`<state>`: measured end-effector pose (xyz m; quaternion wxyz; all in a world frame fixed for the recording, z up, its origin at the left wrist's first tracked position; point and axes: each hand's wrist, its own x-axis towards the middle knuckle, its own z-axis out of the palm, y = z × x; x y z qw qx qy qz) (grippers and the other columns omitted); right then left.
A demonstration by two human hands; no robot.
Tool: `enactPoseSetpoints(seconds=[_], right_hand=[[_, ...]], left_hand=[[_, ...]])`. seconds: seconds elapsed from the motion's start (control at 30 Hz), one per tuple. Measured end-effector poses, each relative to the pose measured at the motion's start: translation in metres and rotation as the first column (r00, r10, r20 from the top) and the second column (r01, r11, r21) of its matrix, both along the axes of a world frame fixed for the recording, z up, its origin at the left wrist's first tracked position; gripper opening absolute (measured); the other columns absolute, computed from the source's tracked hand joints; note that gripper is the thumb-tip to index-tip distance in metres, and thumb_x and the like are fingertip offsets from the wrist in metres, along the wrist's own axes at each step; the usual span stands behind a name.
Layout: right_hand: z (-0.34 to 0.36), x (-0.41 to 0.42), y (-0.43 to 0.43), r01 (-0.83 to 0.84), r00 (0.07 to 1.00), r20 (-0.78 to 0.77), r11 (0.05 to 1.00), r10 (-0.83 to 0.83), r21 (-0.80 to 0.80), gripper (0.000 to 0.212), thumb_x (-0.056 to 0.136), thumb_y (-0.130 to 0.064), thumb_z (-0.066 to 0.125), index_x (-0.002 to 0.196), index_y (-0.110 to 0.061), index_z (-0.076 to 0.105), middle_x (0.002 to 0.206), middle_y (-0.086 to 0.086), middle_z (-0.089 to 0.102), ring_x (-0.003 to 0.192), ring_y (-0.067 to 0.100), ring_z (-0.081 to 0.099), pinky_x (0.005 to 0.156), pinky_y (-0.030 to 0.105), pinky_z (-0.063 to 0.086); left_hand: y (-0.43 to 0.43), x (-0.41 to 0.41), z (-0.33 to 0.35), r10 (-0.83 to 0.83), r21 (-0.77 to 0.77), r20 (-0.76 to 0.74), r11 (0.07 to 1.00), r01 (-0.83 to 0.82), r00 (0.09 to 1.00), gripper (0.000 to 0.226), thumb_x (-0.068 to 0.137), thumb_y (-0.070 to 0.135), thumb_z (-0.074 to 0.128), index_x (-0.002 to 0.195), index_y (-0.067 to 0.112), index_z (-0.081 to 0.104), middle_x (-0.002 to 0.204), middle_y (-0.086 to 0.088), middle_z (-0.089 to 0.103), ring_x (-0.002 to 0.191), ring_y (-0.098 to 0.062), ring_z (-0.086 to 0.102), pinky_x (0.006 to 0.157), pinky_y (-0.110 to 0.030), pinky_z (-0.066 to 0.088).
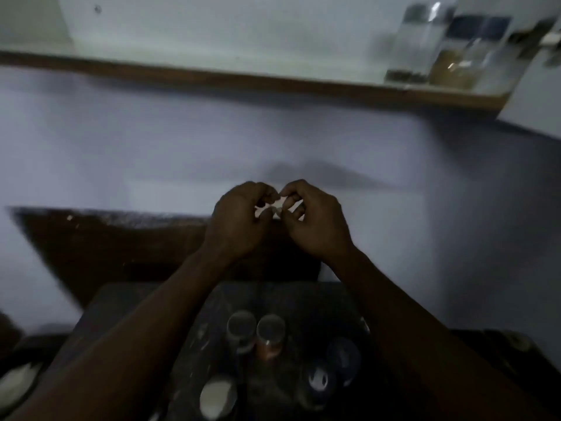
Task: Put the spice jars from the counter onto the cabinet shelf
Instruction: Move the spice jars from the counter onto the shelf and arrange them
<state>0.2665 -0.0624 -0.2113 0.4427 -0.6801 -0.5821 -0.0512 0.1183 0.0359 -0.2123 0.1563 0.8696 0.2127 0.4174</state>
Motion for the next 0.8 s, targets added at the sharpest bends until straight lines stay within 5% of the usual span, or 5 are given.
enactPoseSetpoints(seconds=[0.23, 0.4, 0.6, 0.8], right_hand=[[-0.136, -0.077, -0.014, -0.181, 0.983, -0.062, 0.891, 0.170, -0.417, 0.026, 0.086, -0.038, 0.071, 0.112, -0.035, 0.063, 0.105, -0.015, 0.065, 0.091, 0.004, 0.062, 0.084, 0.035, 0.056], [-0.203, -0.125, -0.035, -0.203, 0.971, -0.019, 0.780, 0.238, -0.592, 0.024, 0.093, -0.046, 0.058, 0.114, -0.034, 0.059, 0.105, -0.009, 0.064, 0.091, 0.013, 0.066, 0.079, 0.037, 0.056], [-0.267, -0.152, -0.056, -0.172, 0.981, -0.094, 0.542, 0.169, -0.823, 0.083, 0.084, -0.040, 0.078, 0.154, -0.025, 0.035, 0.156, 0.006, 0.041, 0.135, 0.029, 0.050, 0.105, 0.048, 0.048], [-0.311, -0.172, -0.063, -0.129, 0.990, -0.083, 0.492, 0.115, -0.861, 0.101, 0.083, -0.046, 0.079, 0.160, -0.025, 0.018, 0.159, 0.006, 0.037, 0.140, 0.029, 0.045, 0.111, 0.046, 0.042]], left_hand=[[-0.024, -0.106, -0.145, 0.021, -0.286, -0.270, 0.953, -0.101, 0.963, 0.020, 0.082, 0.025, 0.061, 0.100, 0.028, 0.068, 0.097, 0.008, 0.069, 0.086, -0.010, 0.065, 0.073, -0.030, 0.053], [-0.045, -0.149, -0.222, -0.049, -0.446, -0.515, 0.868, -0.219, 0.856, 0.039, 0.088, 0.033, 0.064, 0.126, 0.034, 0.057, 0.127, 0.004, 0.060, 0.109, -0.015, 0.061, 0.087, -0.030, 0.050], [-0.072, -0.174, -0.285, -0.214, -0.519, -0.735, 0.788, -0.331, 0.644, 0.083, 0.087, 0.028, 0.069, 0.157, 0.030, 0.024, 0.155, -0.009, 0.038, 0.131, -0.029, 0.052, 0.106, -0.040, 0.046], [-0.089, -0.176, -0.307, -0.223, -0.560, -0.720, 0.745, -0.362, 0.657, 0.094, 0.087, 0.026, 0.070, 0.161, 0.022, 0.012, 0.160, -0.013, 0.033, 0.143, -0.032, 0.038, 0.114, -0.038, 0.034]])
